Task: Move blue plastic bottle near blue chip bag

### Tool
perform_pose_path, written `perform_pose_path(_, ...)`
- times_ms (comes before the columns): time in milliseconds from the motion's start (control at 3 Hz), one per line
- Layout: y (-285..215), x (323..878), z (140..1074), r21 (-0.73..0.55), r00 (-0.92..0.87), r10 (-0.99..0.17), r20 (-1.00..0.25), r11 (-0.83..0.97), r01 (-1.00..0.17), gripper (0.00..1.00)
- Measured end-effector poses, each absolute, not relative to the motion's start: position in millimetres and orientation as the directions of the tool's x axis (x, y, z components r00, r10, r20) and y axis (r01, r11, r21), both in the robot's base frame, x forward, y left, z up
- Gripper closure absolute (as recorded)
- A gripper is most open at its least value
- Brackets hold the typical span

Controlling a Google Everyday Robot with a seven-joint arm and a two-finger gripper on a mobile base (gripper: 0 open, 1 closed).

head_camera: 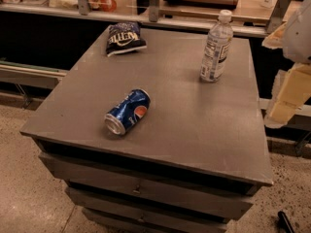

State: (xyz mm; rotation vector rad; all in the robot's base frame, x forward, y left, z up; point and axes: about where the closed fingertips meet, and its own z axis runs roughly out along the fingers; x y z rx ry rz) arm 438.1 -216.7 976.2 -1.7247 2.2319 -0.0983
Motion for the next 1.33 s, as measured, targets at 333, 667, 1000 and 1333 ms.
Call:
perform_pose_path(333, -217, 438, 976, -0.246, -0.221, -0.953, -0.207, 0.27, -0.931, 0.0)
perform_pose_path(667, -218, 447, 976, -0.276, -0.24, -0.938, -0.251, 0.307, -0.911, 0.0)
perform_pose_path(1000, -229, 455, 967, -0.296, -0.291, -0.875, -0.387, 0.416, -0.86, 0.0)
perform_pose_path(1333, -239, 464, 961, -0.302, -0.293, -0.777, -0.558, 0.518, -0.8, 0.0)
